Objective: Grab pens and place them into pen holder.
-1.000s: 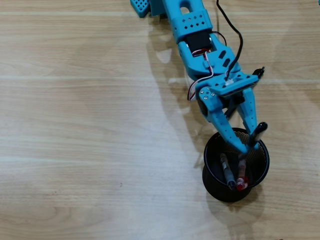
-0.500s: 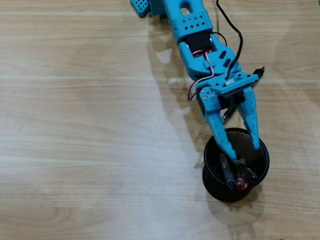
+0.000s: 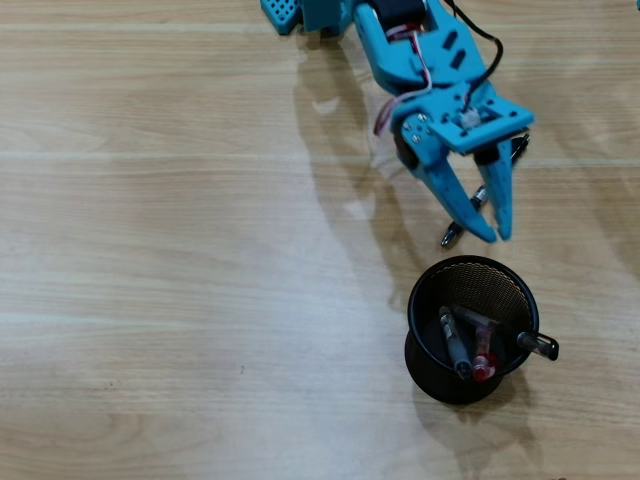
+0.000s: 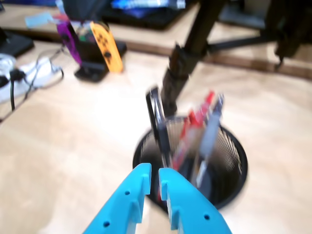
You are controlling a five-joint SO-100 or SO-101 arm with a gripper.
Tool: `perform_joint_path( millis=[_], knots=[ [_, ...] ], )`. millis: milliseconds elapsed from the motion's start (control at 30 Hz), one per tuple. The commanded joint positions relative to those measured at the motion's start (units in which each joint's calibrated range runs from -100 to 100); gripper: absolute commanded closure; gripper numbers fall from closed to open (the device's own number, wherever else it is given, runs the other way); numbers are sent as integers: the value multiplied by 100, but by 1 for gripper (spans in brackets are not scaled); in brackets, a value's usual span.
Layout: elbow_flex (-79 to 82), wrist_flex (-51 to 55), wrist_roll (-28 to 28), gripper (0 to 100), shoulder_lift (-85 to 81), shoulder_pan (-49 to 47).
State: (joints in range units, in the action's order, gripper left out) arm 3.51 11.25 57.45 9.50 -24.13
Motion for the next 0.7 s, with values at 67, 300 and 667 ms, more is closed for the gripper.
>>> perform_joint_path(
  millis=[67,300,667],
  knots=[
    [690,1359,-28,98,-1668,-70],
    [1988,2522,18,98,-2937,-378],
    [3593,2651,-8,98,-3701,-851]
  ],
)
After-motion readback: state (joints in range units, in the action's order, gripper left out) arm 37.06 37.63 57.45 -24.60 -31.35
